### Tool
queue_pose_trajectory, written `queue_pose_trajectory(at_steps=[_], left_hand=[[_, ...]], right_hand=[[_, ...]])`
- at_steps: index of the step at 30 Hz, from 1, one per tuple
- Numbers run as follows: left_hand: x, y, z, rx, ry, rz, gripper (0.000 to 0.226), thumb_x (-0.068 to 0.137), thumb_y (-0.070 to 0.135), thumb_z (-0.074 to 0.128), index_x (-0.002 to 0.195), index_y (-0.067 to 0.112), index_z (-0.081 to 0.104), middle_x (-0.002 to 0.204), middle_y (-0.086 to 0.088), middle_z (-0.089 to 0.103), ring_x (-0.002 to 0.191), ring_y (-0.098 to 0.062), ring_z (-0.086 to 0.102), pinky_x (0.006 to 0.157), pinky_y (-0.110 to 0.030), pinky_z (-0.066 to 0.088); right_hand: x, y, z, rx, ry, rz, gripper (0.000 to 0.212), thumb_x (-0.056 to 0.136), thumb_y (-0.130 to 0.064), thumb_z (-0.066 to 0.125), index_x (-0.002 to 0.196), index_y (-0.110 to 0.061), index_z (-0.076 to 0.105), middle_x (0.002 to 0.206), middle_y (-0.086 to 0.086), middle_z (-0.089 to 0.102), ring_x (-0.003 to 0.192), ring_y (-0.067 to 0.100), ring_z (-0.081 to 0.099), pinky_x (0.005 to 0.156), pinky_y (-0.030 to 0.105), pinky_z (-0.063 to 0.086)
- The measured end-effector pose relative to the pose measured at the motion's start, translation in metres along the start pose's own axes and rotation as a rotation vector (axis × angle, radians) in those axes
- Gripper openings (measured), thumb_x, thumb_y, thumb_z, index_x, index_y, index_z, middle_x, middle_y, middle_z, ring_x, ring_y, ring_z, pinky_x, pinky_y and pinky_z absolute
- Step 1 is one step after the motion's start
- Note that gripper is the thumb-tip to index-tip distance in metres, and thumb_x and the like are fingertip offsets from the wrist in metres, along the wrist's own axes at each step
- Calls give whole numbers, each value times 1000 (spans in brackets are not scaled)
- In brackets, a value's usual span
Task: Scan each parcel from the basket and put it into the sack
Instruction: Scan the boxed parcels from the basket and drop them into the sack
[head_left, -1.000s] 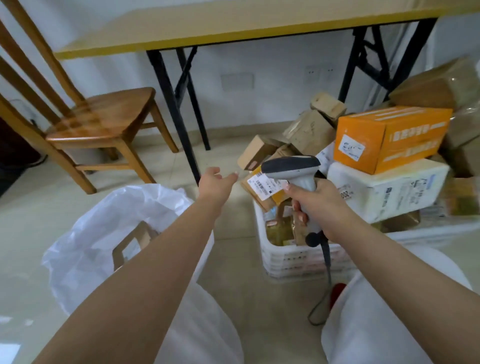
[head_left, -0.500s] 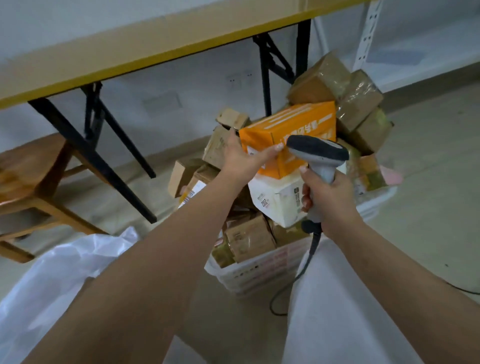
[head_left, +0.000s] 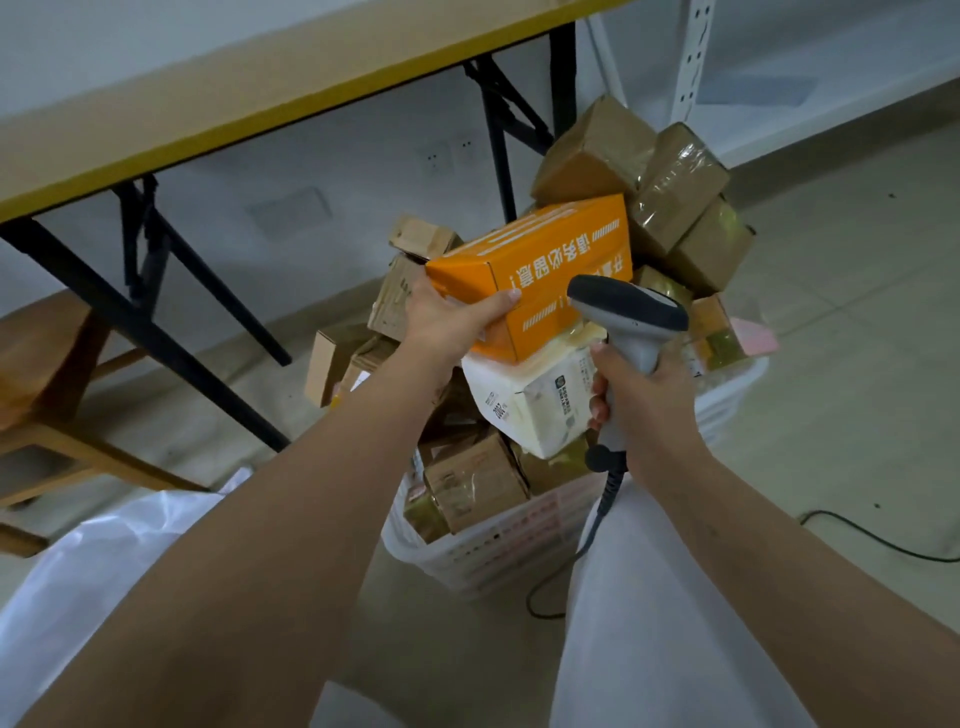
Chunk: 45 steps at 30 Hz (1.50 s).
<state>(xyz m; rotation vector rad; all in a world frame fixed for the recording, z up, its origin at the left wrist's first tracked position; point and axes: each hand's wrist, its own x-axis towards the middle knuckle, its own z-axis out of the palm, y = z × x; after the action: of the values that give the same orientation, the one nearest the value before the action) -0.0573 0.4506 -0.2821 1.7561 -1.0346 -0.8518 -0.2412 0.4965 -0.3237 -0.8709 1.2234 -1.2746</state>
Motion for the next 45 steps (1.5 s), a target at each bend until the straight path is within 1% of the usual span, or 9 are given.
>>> queue_pose_trajectory(at_steps=[5,15,20,24,29,33,37,42,45], left_hand=[[-10,-10,-28,-133,-13,-21,99,67,35,88,146,25,28,138,1,48,125,-24,51,97,-47,50],[-58,-48,-121,-266,24,-207,91,82,48,72,151,25,19,139,-10,48,113,-31,58,82,-45,55],[-97,-67,-167,-402,30,-378,55,86,67,51,126,31,52,118,-13,57,95,-28,61,70,-34,55],[-123,-78,-200,-349,-45,-468,59,84,75,42,112,26,60,117,-17,57,102,-35,64,80,-40,57],[-143,-85,-225,-317,-118,-529,89,83,85,20,116,16,66,112,-20,68,96,-41,69,61,-26,50],[-154,-85,-230,-265,-138,-504,107,65,95,2,95,20,71,91,-16,70,76,-30,71,50,-24,50],[-154,-87,-230,-275,-152,-413,102,56,93,20,116,25,68,110,-18,71,95,-40,71,73,-49,58],[-151,-93,-228,-269,-56,-266,57,82,67,51,121,26,56,118,-5,64,110,-27,63,75,-41,57],[-150,-102,-232,-200,-147,-257,65,80,53,64,136,33,39,121,-3,59,109,-25,61,67,-37,59]], right_hand=[[-5,2,5,-3,23,-23,25,92,-22,65,73,-9,54,58,7,51,45,17,48,52,30,43],[-39,-14,39,9,56,-41,23,94,-21,62,78,-7,53,58,3,50,38,11,43,50,29,46],[-53,-17,56,20,63,-53,19,92,-17,62,75,-11,57,62,3,57,36,11,44,54,32,43],[-65,-20,74,-24,2,-69,21,88,-26,70,79,-9,62,53,2,56,36,12,47,49,28,43],[-84,-23,101,-35,-163,-15,26,86,-30,75,84,-8,61,66,6,60,45,15,51,44,24,45],[-86,-18,112,-137,-129,-80,27,85,-25,76,95,-7,59,76,11,66,45,13,53,45,24,47],[-80,-7,114,-179,-89,-78,30,84,-27,77,88,-7,55,73,13,63,39,13,51,50,29,49],[-76,3,111,-189,-75,-59,30,85,-26,76,88,-8,53,72,15,60,44,19,51,55,36,56],[-73,5,112,-231,-84,-105,33,83,-29,77,91,-6,54,70,13,61,42,15,53,52,29,49]])
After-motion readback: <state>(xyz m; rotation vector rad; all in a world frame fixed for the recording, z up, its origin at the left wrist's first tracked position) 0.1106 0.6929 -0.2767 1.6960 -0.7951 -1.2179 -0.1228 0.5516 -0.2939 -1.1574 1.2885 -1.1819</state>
